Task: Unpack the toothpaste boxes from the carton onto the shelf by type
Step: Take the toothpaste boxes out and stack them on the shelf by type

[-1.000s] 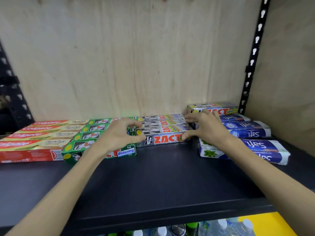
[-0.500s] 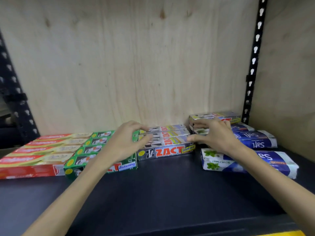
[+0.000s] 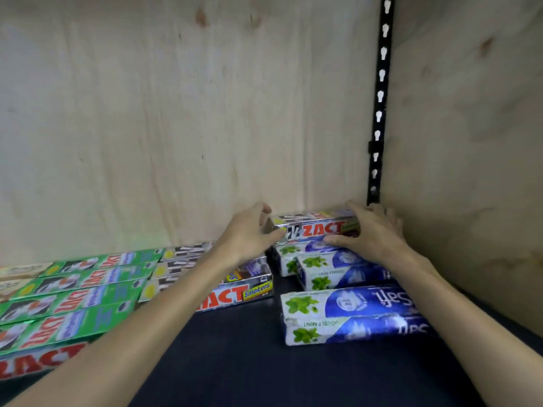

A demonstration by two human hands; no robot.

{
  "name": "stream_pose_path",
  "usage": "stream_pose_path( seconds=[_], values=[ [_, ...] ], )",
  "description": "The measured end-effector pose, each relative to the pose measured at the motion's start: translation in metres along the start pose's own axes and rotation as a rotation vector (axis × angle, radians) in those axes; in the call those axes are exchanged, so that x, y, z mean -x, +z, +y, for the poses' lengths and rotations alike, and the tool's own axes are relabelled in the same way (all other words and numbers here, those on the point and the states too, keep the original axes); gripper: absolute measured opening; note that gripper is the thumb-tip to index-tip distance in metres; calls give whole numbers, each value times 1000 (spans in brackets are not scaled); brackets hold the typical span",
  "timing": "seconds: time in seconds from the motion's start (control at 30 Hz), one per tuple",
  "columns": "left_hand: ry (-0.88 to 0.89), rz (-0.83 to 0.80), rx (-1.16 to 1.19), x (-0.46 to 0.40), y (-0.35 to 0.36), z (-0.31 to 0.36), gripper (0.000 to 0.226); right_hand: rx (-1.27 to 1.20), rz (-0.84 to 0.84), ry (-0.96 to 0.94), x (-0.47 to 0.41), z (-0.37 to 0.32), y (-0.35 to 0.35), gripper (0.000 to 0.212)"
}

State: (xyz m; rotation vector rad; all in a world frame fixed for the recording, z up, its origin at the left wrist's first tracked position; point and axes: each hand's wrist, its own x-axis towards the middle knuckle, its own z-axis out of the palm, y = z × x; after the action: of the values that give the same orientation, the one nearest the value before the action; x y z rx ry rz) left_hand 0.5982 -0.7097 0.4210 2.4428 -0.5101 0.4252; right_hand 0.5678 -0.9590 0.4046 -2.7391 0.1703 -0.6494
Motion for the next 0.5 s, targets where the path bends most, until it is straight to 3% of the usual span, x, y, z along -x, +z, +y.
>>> stream_pose_path(
  seconds=[0.17, 0.5],
  values=[
    [-16, 62, 64, -11, 23, -5, 46, -98, -46, 58, -12, 12, 7, 98],
    [-49, 165, 81, 10, -9, 11, 61, -299, 206, -35, 11, -7, -8, 65]
  ],
)
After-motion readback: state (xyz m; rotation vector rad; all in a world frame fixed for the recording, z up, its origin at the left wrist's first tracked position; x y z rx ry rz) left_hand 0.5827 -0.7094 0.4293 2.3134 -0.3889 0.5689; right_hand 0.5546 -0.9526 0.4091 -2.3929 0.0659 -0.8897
